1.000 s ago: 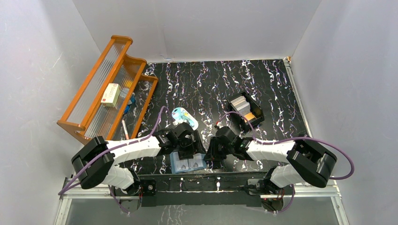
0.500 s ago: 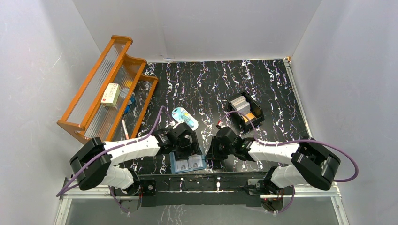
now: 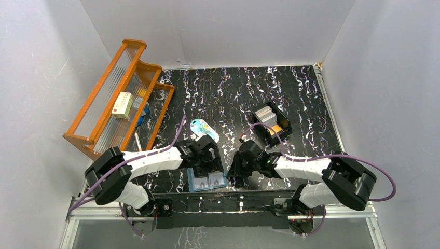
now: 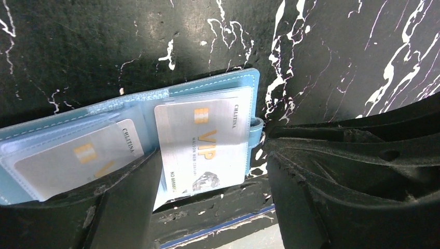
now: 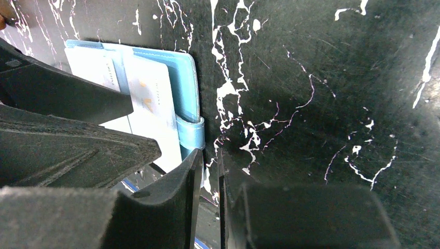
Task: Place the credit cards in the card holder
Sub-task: Insert the credit card into the card holder.
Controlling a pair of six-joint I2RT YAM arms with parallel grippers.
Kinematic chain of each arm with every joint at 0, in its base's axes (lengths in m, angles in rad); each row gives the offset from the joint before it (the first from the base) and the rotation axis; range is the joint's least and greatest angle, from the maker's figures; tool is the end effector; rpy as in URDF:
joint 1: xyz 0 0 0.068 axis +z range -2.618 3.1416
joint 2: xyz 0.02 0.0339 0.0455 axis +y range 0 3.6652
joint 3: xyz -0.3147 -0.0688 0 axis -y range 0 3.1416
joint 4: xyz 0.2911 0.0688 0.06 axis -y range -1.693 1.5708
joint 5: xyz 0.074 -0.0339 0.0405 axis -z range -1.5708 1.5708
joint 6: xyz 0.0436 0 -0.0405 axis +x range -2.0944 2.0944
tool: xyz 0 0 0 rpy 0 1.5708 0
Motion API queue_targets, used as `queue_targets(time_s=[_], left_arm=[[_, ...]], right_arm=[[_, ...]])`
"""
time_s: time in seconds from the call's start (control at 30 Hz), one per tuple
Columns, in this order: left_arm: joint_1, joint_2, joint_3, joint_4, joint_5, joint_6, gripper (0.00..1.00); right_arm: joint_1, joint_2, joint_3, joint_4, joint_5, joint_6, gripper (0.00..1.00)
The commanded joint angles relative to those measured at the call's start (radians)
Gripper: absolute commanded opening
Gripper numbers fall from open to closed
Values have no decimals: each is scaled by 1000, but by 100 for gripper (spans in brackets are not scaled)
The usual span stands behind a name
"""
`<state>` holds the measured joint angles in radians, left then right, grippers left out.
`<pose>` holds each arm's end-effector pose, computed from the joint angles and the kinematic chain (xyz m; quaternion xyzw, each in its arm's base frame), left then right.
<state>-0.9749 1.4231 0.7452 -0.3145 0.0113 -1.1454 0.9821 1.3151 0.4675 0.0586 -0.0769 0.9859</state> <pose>0.1693 -0.2505 0.1905 -0.0800 0.9551 -0.2514 0.1347 0.1420 0.2188 0.1561 -0.0129 0.9239 0.3367 0.1812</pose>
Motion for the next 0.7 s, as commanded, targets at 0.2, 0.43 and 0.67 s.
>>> queue_targets(time_s=[0.2,0.43,0.67], left_arm=[[-19,19,32,153,64,32,73],[-19,42,53,261,79,78,73],[-18,11,39,268,84,77,73]], right_arm=[[4,-25,13,-13,50,2,25],[4,-134,-2,-130,192,33,24],[4,-331,-3,-273,356,56,27]])
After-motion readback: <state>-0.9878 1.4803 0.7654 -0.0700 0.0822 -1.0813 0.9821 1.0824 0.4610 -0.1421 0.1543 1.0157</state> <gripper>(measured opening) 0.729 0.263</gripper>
